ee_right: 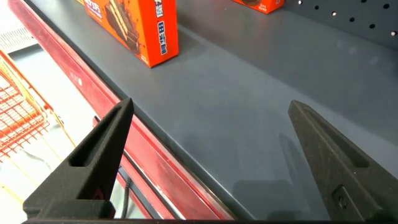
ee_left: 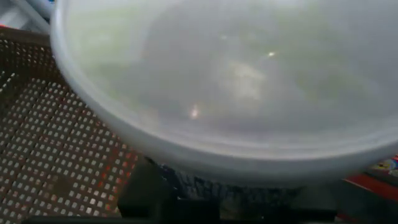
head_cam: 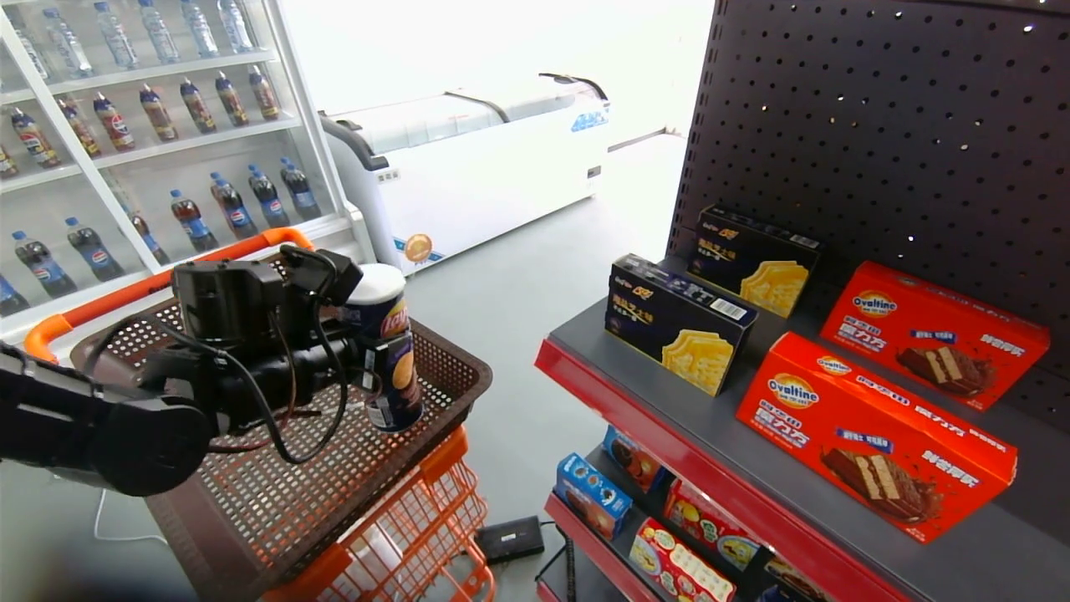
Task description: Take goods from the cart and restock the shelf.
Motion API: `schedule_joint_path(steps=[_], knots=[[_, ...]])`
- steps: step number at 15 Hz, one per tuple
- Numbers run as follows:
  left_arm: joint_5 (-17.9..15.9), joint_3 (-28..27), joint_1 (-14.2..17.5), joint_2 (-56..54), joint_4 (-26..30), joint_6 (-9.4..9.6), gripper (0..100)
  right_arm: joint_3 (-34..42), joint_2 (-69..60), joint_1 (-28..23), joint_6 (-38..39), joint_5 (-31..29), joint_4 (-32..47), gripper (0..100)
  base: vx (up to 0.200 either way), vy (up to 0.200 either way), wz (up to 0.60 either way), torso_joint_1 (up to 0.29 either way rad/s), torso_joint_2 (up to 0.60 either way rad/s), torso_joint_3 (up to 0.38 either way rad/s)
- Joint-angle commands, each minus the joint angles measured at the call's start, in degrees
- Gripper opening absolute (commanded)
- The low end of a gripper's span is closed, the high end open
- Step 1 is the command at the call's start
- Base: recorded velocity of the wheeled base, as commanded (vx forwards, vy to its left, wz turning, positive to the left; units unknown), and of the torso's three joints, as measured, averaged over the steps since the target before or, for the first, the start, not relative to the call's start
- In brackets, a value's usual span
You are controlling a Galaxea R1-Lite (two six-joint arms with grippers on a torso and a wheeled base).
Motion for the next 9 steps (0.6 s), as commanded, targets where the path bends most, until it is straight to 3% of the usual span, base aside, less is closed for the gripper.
schedule_joint_path(steps=[1,3,5,6,7,8,9], knots=[[-2.65,-4.61,-0.42,-8.27,5.44,-0.12,0,0.01,0.06,0.01,-0.02,0.0,-0.01,100,0.0,0.0,0.0,0.0,0.0,0.0],[-7.3,-5.32,-0.6,-12.13,9.22,-0.2,0,0.01,0.06,0.01,-0.02,0.0,-0.01,100,0.0,0.0,0.0,0.0,0.0,0.0],[-9.15,-4.7,-1.48,-13.63,9.57,-1.26,0,0.01,0.06,0.01,-0.02,0.0,-0.01,100,0.0,0.0,0.0,0.0,0.0,0.0],[-10.29,-4.26,-2.8,-14.86,9.22,-4.07,0,0.01,0.06,0.01,-0.02,0.0,-0.01,100,0.0,0.0,0.0,0.0,0.0,0.0],[-10.29,-4.26,-2.8,-14.86,9.22,-4.07,0,0.01,0.06,0.01,-0.02,0.0,-0.01,100,0.0,0.0,0.0,0.0,0.0,0.0],[-12.66,-3.47,-5.61,-17.41,8.34,-9.43,0,0.01,0.06,0.01,-0.02,0.0,-0.01,100,0.0,0.0,0.0,0.0,0.0,0.0],[-14.77,-2.07,-6.66,-18.81,8.25,-9.43,0,0.01,0.06,0.01,-0.02,0.0,-0.01,100,0.0,0.0,0.0,0.0,0.0,0.0]])
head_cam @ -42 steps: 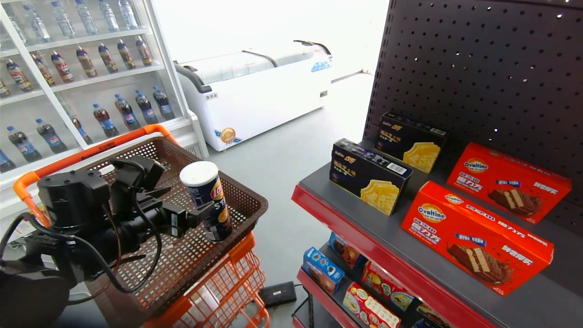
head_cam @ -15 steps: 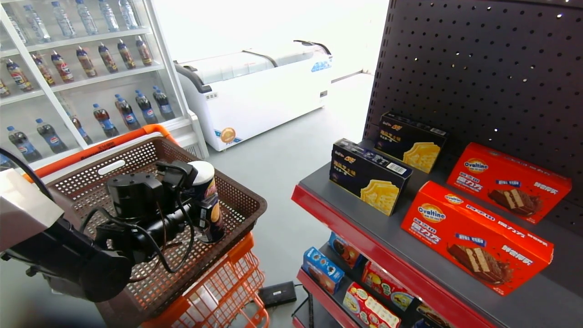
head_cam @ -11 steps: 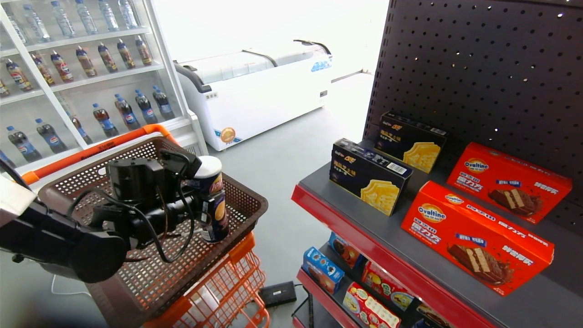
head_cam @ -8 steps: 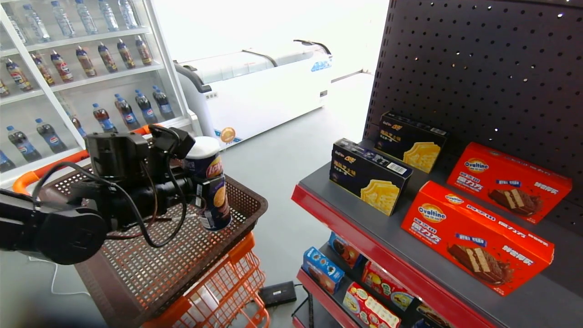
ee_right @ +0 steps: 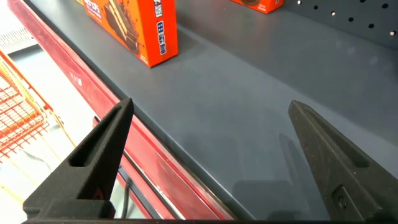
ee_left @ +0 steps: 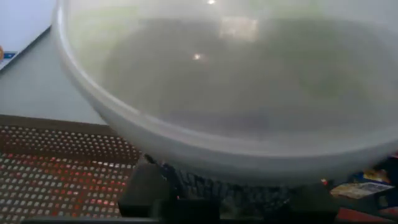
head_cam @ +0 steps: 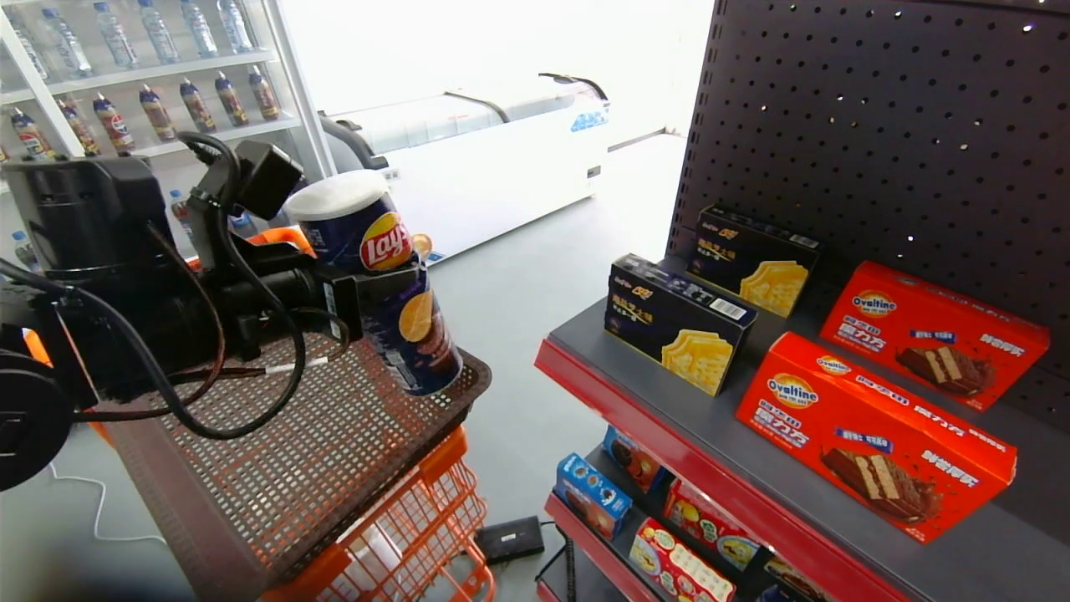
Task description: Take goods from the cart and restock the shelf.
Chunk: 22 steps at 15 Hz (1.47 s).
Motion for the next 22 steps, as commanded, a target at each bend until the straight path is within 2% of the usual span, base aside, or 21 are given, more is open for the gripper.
schedule_joint_path(steps=[1,2,4,5,6,8,9,10,11,12,13,22], knots=[[-3.64,2.96,-2.88,-3.97,-0.56,-0.6,0,0.01,0.06,0.02,-0.03,0.0,-0.01,100,0.0,0.0,0.0,0.0,0.0,0.0],[-4.95,4.37,-3.76,-4.23,-0.73,0.02,0,0.01,0.06,0.02,-0.03,0.0,-0.01,100,0.0,0.0,0.0,0.0,0.0,0.0],[-5.48,4.99,-4.28,-5.02,-0.73,1.16,0,0.01,0.06,0.02,-0.03,0.0,-0.01,100,0.0,0.0,0.0,0.0,0.0,0.0],[-8.64,4.99,-4.46,-6.08,-0.47,1.51,0,0.01,0.06,0.02,-0.03,0.0,-0.01,100,0.0,0.0,0.0,0.0,0.0,0.0],[-10.23,4.9,-5.07,-6.87,-0.12,1.51,0,0.01,0.06,0.02,-0.03,0.0,-0.01,100,0.0,0.0,0.0,0.0,0.0,0.0],[-10.58,4.9,-8.77,-8.19,0.59,1.51,0,0.01,0.06,0.02,-0.12,0.0,-0.01,100,0.0,0.0,0.0,0.0,0.0,0.0],[-10.58,4.9,-10.44,-9.86,3.49,1.86,0,0.01,0.06,0.02,-0.12,0.0,-0.01,100,0.0,0.0,0.0,0.0,0.0,0.0],[-10.58,4.55,-11.93,-11.0,7.79,3.45,0,0.01,0.06,0.02,-0.12,0.0,-0.01,100,0.0,0.0,0.0,0.0,0.0,0.0],[-10.49,4.37,-12.28,-11.79,11.4,5.82,0,0.01,0.06,0.02,-0.12,0.0,-0.01,100,0.0,0.0,0.0,0.0,0.0,0.0],[-10.49,4.28,-12.37,-12.05,12.36,6.7,0,0.01,0.06,0.02,-0.12,0.0,-0.01,100,0.0,0.0,0.0,0.0,0.0,0.0],[-10.49,4.11,-12.9,-13.28,16.41,9.25,0,0.01,0.06,0.02,-0.12,0.09,-0.01,100,0.0,0.0,0.0,0.0,0.0,0.0],[-10.67,3.49,-14.57,-15.48,18.16,9.25,0,0.01,0.06,0.02,-0.12,0.18,-0.01,100,0.0,0.0,0.0,0.0,0.0,0.0]])
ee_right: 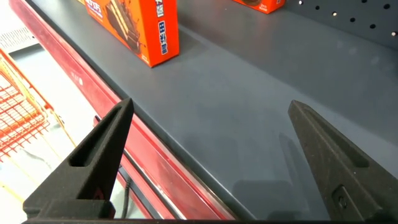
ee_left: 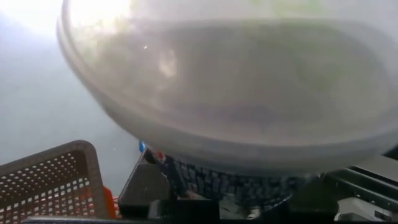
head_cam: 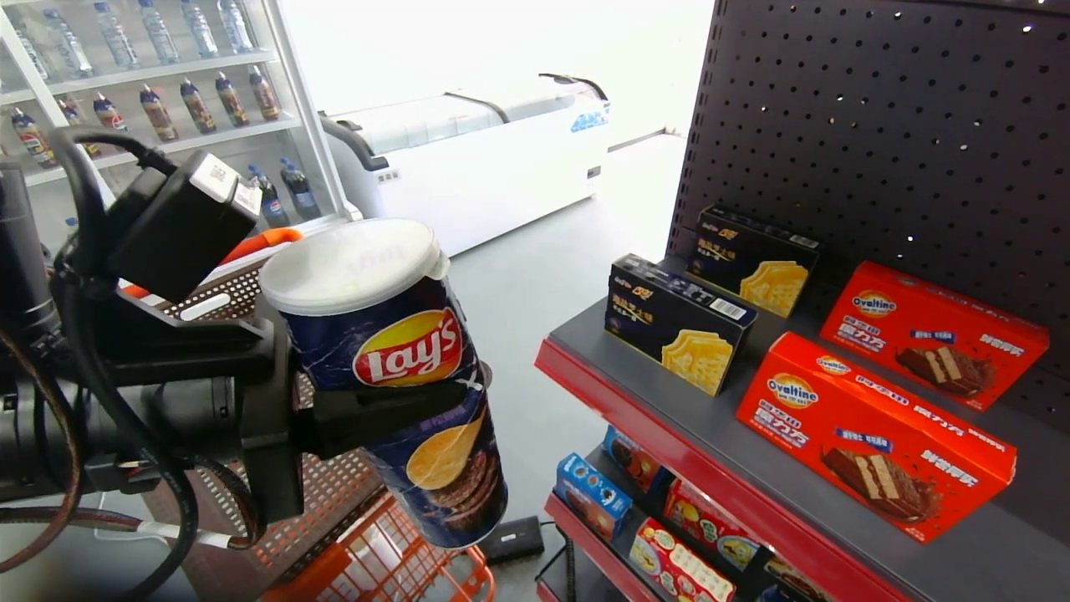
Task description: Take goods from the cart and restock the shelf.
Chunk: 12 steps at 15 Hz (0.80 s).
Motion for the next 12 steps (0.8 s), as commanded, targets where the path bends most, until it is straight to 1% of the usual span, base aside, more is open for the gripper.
schedule_joint_path(steps=[1,5,6,10,11,12], knots=[[-0.02,0.07,-0.39,-0.99,0.05,-0.01,0,0.01,0.06,0.01,-0.01,-0.02,-0.01,100,0.0,0.0,-0.6,0.007,0.0,-0.002],[-0.11,0.16,-0.48,-2.4,1.63,-0.01,0,0.01,0.06,0.01,-0.01,-0.02,-0.01,100,0.0,0.0,-0.6,0.005,0.0,0.0],[-0.02,0.16,-1.27,-3.19,2.69,-0.01,0,0.01,0.06,0.01,-0.01,-0.02,-0.01,100,0.0,0.0,-0.6,0.007,0.01,-0.002],[-0.02,0.07,-4.17,-4.77,2.95,-0.01,0,0.01,0.06,0.01,-0.01,-0.02,-0.01,100,0.0,0.0,-0.6,0.0,0.0,0.004],[-0.02,0.07,-5.4,-5.39,2.95,-0.09,0,0.01,0.06,0.01,-0.01,-0.02,-0.01,100,0.0,0.0,-0.6,0.002,0.0,0.007],[0.06,-0.02,-5.75,-5.65,3.13,-0.09,0,0.01,0.06,0.01,-0.01,-0.02,-0.01,100,0.0,0.0,-0.6,0.002,0.0,0.002]])
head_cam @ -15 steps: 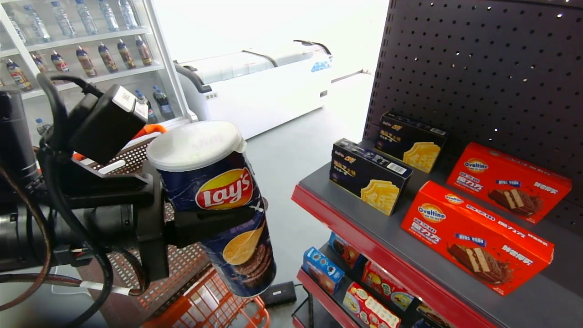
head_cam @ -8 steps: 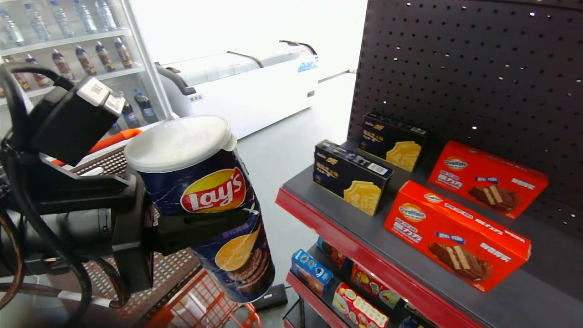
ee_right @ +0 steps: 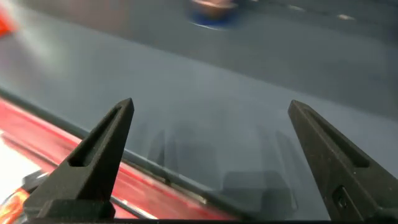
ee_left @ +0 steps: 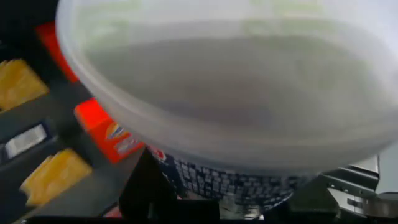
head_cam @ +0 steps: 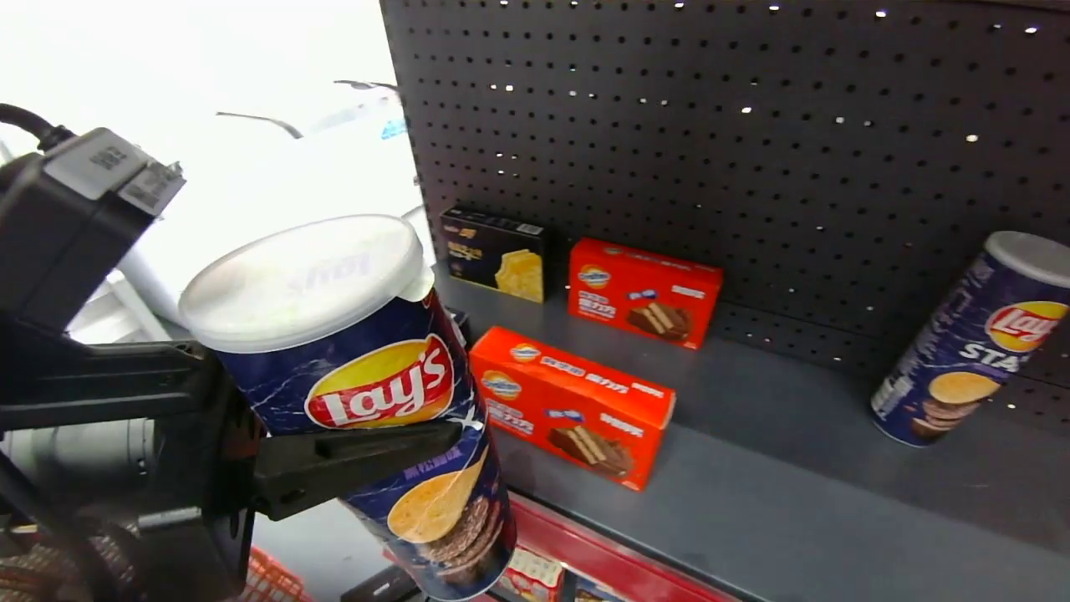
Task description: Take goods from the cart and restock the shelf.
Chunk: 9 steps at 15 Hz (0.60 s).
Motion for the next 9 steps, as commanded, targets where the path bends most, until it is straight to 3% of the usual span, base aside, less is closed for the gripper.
schedule_joint_path(steps=[1,7,9], knots=[[0.04,-0.22,-0.77,-0.89,0.95,0.06,0,0.01,0.06,-0.01,-0.01,-0.02,0.02,100,0.0,0.0,-0.6,0.002,0.0,0.002],[0.22,-0.04,-0.59,-0.8,1.13,-0.03,0,0.01,0.06,-0.01,-0.01,-0.02,0.02,100,0.0,0.0,-0.6,0.002,0.0,0.005],[0.22,0.22,-0.33,-0.8,1.13,0.06,0,0.01,0.06,-0.01,-0.01,-0.02,0.02,100,0.0,0.0,0.0,0.0,0.0,0.0]])
